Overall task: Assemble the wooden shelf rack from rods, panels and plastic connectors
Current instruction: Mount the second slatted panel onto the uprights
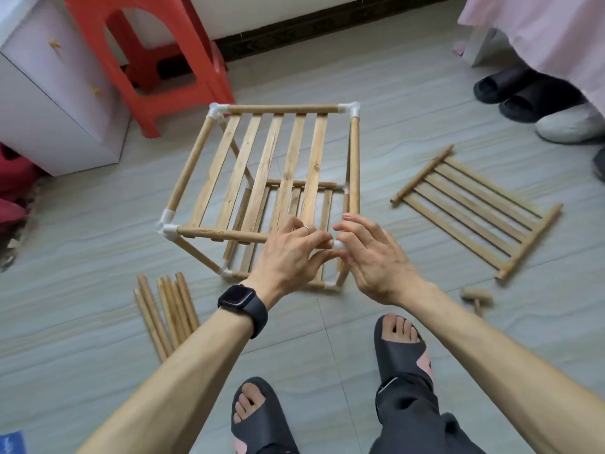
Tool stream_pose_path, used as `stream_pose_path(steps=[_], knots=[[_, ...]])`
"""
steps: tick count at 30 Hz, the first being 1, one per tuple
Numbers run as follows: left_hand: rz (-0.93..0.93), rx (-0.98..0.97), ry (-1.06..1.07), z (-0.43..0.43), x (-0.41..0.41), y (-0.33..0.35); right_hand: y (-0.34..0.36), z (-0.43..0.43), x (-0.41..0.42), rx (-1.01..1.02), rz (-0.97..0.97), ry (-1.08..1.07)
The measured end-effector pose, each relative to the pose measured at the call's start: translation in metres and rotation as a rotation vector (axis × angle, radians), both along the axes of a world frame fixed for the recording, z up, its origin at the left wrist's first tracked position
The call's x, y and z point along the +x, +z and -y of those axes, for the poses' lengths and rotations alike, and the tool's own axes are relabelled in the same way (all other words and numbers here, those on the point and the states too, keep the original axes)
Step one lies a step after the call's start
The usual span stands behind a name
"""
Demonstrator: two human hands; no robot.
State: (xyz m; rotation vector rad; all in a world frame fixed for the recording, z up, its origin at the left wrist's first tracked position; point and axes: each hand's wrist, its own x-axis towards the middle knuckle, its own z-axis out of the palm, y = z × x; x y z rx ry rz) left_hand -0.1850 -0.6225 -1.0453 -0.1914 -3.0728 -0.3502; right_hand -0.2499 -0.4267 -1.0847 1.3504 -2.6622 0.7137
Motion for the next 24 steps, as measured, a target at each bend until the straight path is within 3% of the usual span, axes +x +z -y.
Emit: stream_pose_path(steps=[10, 16, 20, 24], knots=[[-0.245, 0.029, -0.024, -0.004, 0.001, -0.017, 0.004, 0.006, 0.0, -0.006, 0.029, -0.029], [-0.19, -0.02, 0.058, -0.014, 0.006, -0.017, 0.004, 0.012, -0.003, 0.02, 0.032, -0.027], [-0.026, -0.033, 0.067, -0.014, 0.007, -0.009, 0.002, 0.017, 0.0, -0.022, 0.036, -0.013], [-0.058, 0.123, 0.146, 0.002, 0.022, -0.006, 0.0, 0.016, 0.009, -0.218, 0.21, -0.067]])
